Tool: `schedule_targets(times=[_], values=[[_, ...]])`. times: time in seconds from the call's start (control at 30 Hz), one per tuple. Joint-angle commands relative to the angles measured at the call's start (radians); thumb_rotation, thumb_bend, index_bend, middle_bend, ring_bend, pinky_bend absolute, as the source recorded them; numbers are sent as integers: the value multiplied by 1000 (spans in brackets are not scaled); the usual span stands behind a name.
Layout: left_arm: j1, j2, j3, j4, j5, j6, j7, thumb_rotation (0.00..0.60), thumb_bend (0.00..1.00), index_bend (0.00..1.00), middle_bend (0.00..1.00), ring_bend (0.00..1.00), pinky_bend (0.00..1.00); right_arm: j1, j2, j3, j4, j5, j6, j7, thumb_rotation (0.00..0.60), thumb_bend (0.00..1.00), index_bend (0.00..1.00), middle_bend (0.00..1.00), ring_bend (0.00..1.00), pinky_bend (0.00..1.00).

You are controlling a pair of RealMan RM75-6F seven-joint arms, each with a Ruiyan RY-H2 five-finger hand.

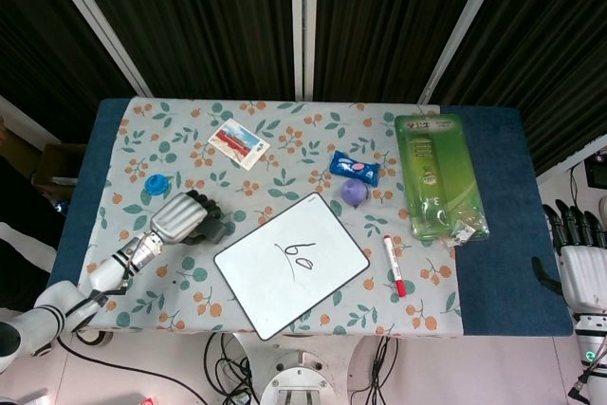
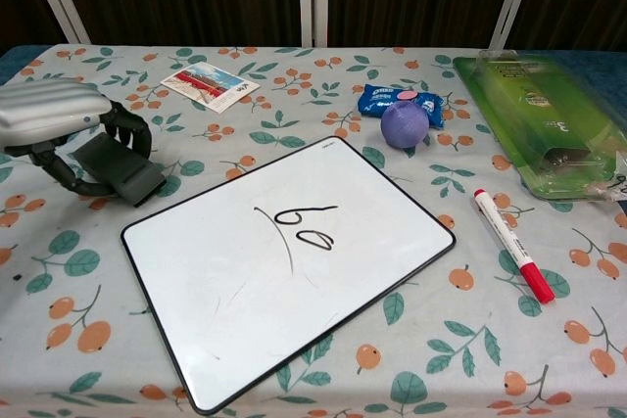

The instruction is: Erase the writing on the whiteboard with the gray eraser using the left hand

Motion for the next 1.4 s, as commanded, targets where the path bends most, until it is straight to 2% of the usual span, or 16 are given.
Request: schedule_targets(times=[0.03, 0.2, 0.3, 0.4, 0.57, 0.67, 0.77, 1.0, 1.2, 1.4], values=[[-2, -1, -1, 0, -2, 4, -4, 600, 354, 539, 444, 387, 421, 0, 1, 0, -2, 1, -1, -1, 600, 263, 0, 0, 0, 0], [-9, 10, -10, -19, -9, 10, 4, 600, 383, 566, 470, 408, 444, 2, 4, 2, -7, 1, -1, -4, 600, 263, 0, 0, 0, 0], [-26, 46, -19, -88, -6, 12, 28, 600, 407, 568, 480, 415, 446, 4, 3, 2, -8, 2, -4, -5, 600, 263, 0, 0, 0, 0], [-51, 107, -27, -232, -2, -10, 98, 600, 417, 570, 484, 419, 446, 7, -3, 2, -4, 2, -10, -1, 600, 263, 0, 0, 0, 0], [-83, 182, -39, -512, 2, -64, 285, 600, 433, 593, 503, 434, 452, 12, -15, 0, 13, 4, -23, 12, 600, 264, 0, 0, 0, 0], [-98, 194, -35, -628, 7, -105, 373, 600, 432, 612, 523, 450, 462, 10, -17, -1, 24, 3, -20, 25, 600, 264, 0, 0, 0, 0], [-107, 187, -30, -698, 10, -138, 447, 600, 432, 613, 524, 451, 462, 4, -11, 2, 31, 3, -8, 39, 600, 264, 0, 0, 0, 0], [-100, 135, -23, -734, 4, -161, 524, 600, 430, 614, 525, 451, 463, -8, -1, 4, 50, 9, 5, 77, 600, 263, 0, 0, 0, 0], [-97, 52, -21, -680, -7, -187, 579, 600, 430, 616, 526, 451, 462, -8, -7, 3, 61, 5, 4, 91, 600, 264, 0, 0, 0, 0], [-97, 11, -24, -646, -14, -198, 615, 600, 433, 619, 530, 454, 462, -11, -5, 6, 65, 10, 4, 95, 600, 265, 0, 0, 0, 0]])
